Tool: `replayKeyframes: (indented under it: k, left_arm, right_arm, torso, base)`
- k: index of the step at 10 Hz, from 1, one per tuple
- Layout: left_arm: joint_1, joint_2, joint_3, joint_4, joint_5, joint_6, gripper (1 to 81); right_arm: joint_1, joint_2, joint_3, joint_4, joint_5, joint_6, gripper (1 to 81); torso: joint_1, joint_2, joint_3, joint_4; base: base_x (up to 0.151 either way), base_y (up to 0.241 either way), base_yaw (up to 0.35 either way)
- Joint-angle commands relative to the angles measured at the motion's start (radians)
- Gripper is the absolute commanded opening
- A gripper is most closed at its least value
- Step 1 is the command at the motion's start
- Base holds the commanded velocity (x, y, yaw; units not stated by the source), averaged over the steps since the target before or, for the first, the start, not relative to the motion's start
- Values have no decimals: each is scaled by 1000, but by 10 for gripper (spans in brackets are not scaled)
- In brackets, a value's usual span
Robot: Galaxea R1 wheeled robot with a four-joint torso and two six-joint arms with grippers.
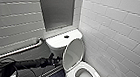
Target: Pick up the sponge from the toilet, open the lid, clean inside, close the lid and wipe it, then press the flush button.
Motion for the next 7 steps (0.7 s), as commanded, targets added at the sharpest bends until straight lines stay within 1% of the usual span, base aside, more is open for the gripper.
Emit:
replayKeyframes:
  k: [1,2,4,5,6,7]
  left_arm:
    - [-77,-65,254,83,20,27,811]
    - [-62,-116,340,117,20,28,811]
    - [-36,-166,438,152,29,33,811]
    - [10,-197,484,212,66,40,811]
    - [79,-237,525,301,80,42,811]
    - [170,-303,577,430,78,42,811]
  right_arm:
    - [21,-36,27,-21,-67,2,10]
    - [21,-45,47,-21,-65,4,10]
    - [22,-45,49,-21,-65,7,10]
    - [22,-45,47,-22,-65,7,10]
    - [22,-41,44,-22,-65,5,10]
    - [25,-35,46,-22,-65,5,10]
  torso:
    - [0,0,0,0]
    - [0,0,0,0]
    - [0,0,0,0]
    - [0,0,0,0]
    - [0,0,0,0]
    - [0,0,0,0]
  base:
    - [0,0,0]
    - [0,0,0]
    - [0,0,0]
    - [0,0,0]
    - [0,0,0]
    - [0,0,0]
